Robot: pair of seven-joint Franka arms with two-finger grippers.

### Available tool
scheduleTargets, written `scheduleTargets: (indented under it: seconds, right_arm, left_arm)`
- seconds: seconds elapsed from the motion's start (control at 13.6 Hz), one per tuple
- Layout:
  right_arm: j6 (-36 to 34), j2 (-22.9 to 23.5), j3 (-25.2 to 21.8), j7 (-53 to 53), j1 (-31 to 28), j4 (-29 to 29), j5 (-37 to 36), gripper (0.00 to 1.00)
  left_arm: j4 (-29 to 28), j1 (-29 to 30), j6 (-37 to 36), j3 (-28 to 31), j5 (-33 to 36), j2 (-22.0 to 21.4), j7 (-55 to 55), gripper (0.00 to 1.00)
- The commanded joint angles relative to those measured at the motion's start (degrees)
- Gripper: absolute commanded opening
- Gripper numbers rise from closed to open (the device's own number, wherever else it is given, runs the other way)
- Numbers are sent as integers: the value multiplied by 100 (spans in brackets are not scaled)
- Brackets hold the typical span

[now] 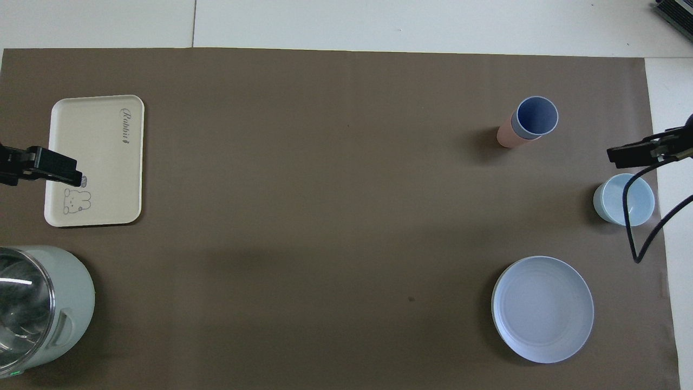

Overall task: Place cup on tray
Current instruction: 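Move the right gripper toward the nested blue and pink cups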

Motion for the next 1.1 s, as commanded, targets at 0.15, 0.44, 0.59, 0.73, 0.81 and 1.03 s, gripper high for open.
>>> scheduleTargets:
  seconds: [0.15, 0.44, 0.59, 0.73, 0.81, 1.03]
  right_arm:
    - [1999, -76, 24, -3214, -432, -1339, 561, 100]
    - [2170, 503, 24, -5524, -1064, -1420, 2604, 100]
    - [2153, 864, 24, -6529, -1267, -1411, 3878, 100]
    - [2074, 1128, 33, -6700, -1346, -1402, 4775, 100]
    - [2004, 1251, 33, -6761, -1347, -1394, 5320, 100]
    - [1872, 1567, 33, -7058, -1355, -1350, 6079, 100]
  left_arm:
    - [-148, 69, 12, -20, 25, -136, 53, 100]
    - [-148, 69, 3, -20, 25, -136, 62, 100]
    - [-148, 69, 12, -20, 25, -136, 62, 100]
    - [-148, 77, 21, -20, 25, -145, 70, 100]
    - [-148, 69, 91, -20, 25, -136, 62, 100]
    - [-157, 69, 127, -20, 25, -136, 70, 100]
